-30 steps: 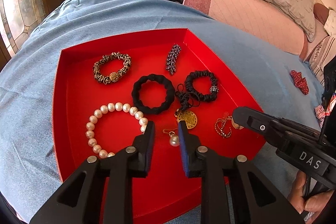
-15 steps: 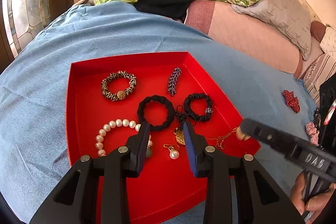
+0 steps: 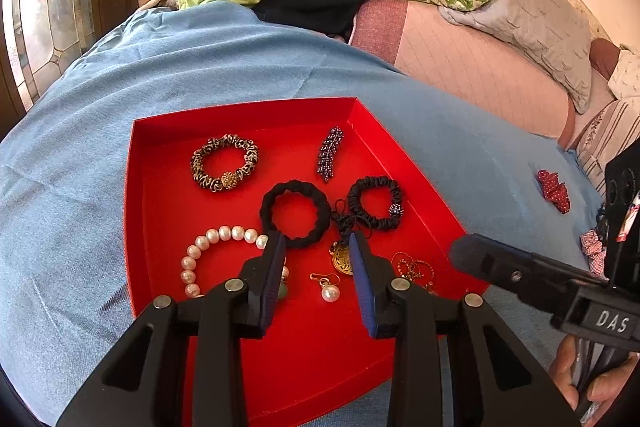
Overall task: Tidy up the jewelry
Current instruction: 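Open both tools to drop the earring and chain into the tray, then move both tools back to the gold medallion and pearl strand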
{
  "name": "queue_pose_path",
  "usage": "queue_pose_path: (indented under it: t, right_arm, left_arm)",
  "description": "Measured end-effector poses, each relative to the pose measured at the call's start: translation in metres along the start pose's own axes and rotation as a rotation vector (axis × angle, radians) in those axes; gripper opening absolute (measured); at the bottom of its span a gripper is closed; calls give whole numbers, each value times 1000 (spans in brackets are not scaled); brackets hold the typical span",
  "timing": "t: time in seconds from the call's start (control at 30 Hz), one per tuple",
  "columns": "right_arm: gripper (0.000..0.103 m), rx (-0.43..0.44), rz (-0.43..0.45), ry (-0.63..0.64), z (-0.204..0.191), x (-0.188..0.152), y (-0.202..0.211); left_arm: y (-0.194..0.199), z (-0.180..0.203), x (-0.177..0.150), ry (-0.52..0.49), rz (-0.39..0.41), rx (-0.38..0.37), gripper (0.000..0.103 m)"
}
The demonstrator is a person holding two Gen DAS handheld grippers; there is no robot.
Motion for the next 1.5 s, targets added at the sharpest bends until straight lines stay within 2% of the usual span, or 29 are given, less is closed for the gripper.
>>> queue_pose_path:
  t: [0.2, 0.4, 0.57, 0.67, 0.8, 0.93, 1.03, 1.23, 1.5]
  right_arm:
    - [50, -10, 4, 0, 2, 0, 9]
    - [48, -67, 41, -2, 15, -3, 46]
    - [36, -170, 83, -58, 53, -10, 103]
    - [29, -290, 115, -96, 88, -20, 146]
    - [28, -346, 115, -212, 137, -37, 175]
    - [28, -362, 39, -213, 153, -51, 163]
    - [28, -374, -2, -164, 151, -54, 148]
    - [28, -440, -67, -75, 150, -53, 120]
    - [30, -468, -82, -32, 150, -49, 108]
  left_arm:
    - [1, 7, 2, -9, 0, -20, 32]
    - [4, 35, 2, -49, 4, -70, 32]
    - [4, 74, -6, -124, -5, -123, 32]
    - [3, 102, -16, -181, -17, -157, 32]
    - [-1, 135, -32, -253, -44, -192, 32]
    - [-8, 158, -47, -310, -71, -200, 32]
    - [-12, 168, -54, -338, -84, -198, 32]
    - [-15, 171, -59, -359, -96, -190, 32]
    - [-18, 170, -58, -367, -108, -204, 32]
Point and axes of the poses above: each gripper's, at about its wrist camera, not at the fingertips, and y roughly against the way its jaws point, z to its right, x to its top, the point moved 5 cm from there along -y, roughly the way its jaws point, and after that the axes turned 3 degrees about y, right-handed, at the moved point
